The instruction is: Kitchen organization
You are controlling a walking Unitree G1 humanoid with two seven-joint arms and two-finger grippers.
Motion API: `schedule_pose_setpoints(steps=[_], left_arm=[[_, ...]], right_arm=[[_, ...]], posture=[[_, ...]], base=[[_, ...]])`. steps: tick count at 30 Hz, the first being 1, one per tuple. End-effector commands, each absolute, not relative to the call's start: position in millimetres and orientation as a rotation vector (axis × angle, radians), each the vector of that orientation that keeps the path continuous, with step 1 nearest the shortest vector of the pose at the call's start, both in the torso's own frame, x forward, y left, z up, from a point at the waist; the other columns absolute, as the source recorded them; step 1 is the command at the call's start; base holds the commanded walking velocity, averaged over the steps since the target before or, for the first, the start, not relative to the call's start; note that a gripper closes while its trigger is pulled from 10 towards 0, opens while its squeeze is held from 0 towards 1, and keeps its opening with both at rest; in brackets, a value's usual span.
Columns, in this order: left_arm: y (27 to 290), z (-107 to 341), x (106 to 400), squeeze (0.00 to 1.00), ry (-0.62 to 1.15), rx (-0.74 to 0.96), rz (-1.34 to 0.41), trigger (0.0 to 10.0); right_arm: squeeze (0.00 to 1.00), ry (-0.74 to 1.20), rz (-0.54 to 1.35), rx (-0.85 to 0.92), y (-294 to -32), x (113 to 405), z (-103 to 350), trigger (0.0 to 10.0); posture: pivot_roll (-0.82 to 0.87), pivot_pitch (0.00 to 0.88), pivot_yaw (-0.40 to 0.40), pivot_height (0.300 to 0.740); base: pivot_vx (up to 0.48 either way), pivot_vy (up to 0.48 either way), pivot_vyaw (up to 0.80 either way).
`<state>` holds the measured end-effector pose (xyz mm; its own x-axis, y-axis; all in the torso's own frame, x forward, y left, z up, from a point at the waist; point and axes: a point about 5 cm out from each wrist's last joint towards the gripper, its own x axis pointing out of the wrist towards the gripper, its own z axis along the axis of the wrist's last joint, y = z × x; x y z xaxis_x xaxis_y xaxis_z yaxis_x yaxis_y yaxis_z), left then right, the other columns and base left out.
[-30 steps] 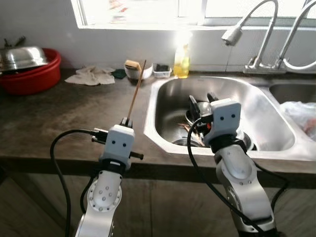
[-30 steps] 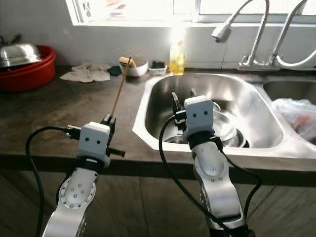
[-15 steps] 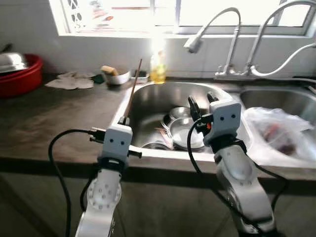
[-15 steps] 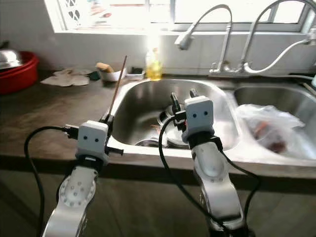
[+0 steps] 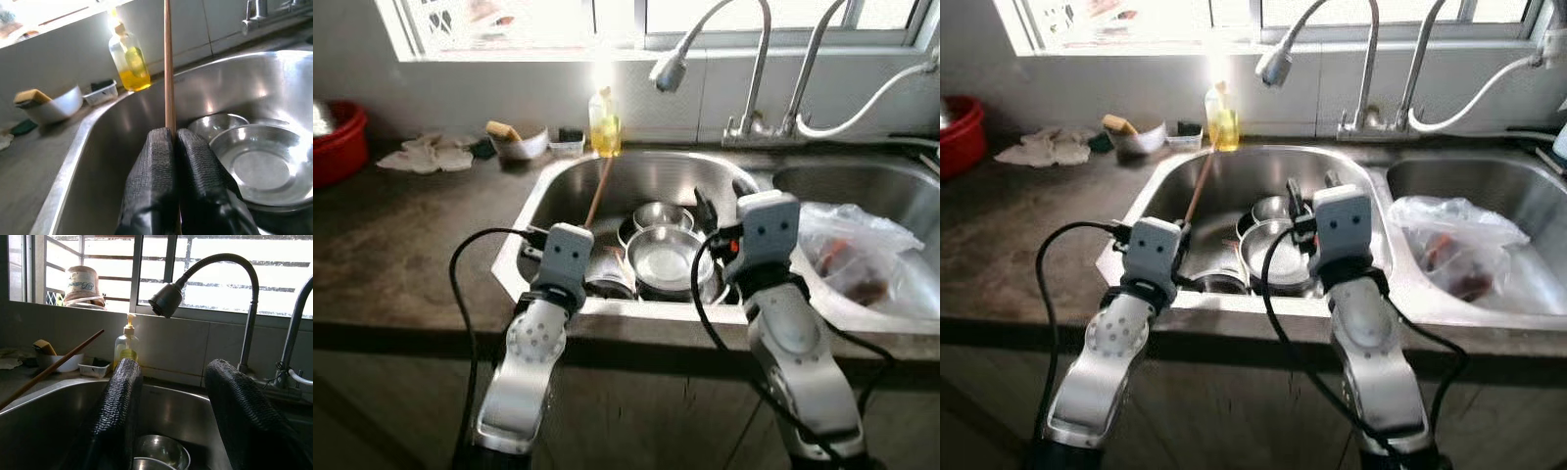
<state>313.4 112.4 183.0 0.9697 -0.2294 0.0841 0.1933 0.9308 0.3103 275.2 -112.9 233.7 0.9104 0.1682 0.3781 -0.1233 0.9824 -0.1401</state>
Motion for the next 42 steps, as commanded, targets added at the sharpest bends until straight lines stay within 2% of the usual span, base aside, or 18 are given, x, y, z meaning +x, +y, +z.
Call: schedule_pose_setpoints(steps=[1, 8, 16, 17, 18, 32, 33, 38, 39, 42], left_arm=[[114.6, 177.7, 327.7, 0.00, -0.058, 0.296, -0.258, 10.0], [115.8, 170.4, 370.9, 0.00, 0.093, 0.286, -0.309, 10.0], [98.9, 158.5, 383.1, 0.00, 0.222, 0.252, -0.419, 10.0], [94.2, 159.2, 384.9, 0.38, 0.224, 0.237, -0.436, 10.0], [92.8, 159.6, 386.1, 1.00, 0.224, 0.230, -0.442, 10.0], [93.7, 166.0, 391.7, 1.00, 0.203, 0.231, -0.451, 10.0], [94.8, 169.3, 392.3, 0.00, 0.182, 0.228, -0.440, 10.0], [95.2, 182.4, 389.4, 0.00, 0.077, 0.187, -0.407, 10.0], [94.3, 190.7, 385.1, 0.00, -0.006, 0.178, -0.390, 10.0], [92.7, 202.6, 377.0, 0.00, -0.114, 0.111, -0.361, 10.0]], right_arm=[[0.00, -0.418, 0.153, -0.107, -111.5, 272.9, 240.1, 10.0], [0.00, -0.421, 0.142, -0.098, -110.6, 270.6, 243.4, 10.0], [0.00, -0.410, 0.128, -0.097, -112.3, 266.5, 243.3, 10.0], [0.00, -0.405, 0.125, -0.098, -112.8, 265.9, 242.7, 10.0], [0.00, -0.402, 0.125, -0.098, -113.0, 265.6, 242.5, 10.0], [0.00, -0.393, 0.128, -0.099, -112.8, 266.6, 241.7, 10.0], [0.00, -0.394, 0.130, -0.099, -112.4, 267.0, 241.8, 10.0], [0.00, -0.397, 0.131, -0.101, -112.1, 268.2, 242.1, 10.0], [0.00, -0.399, 0.130, -0.103, -112.5, 269.1, 242.3, 10.0], [0.00, -0.399, 0.128, -0.107, -113.3, 270.6, 242.0, 10.0]], posture=[[0.07, 0.079, 0.033, 0.740], [0.06, 0.112, 0.057, 0.740], [0.05, 0.138, 0.069, 0.740], [0.05, 0.139, 0.069, 0.740], [0.05, 0.140, 0.070, 0.740], [0.06, 0.139, 0.059, 0.740], [0.05, 0.135, 0.057, 0.740], [0.05, 0.123, 0.055, 0.740], [0.05, 0.119, 0.052, 0.740], [0.05, 0.111, 0.047, 0.740]], base=[[0.000, 0.000, 0.00], [0.000, 0.000, 0.00], [0.000, 0.000, 0.00], [0.000, 0.000, 0.00], [0.000, 0.000, 0.00], [0.000, 0.000, 0.00], [0.000, 0.000, 0.00], [0.000, 0.000, 0.00], [0.000, 0.000, 0.00], [0.000, 0.000, 0.00]])
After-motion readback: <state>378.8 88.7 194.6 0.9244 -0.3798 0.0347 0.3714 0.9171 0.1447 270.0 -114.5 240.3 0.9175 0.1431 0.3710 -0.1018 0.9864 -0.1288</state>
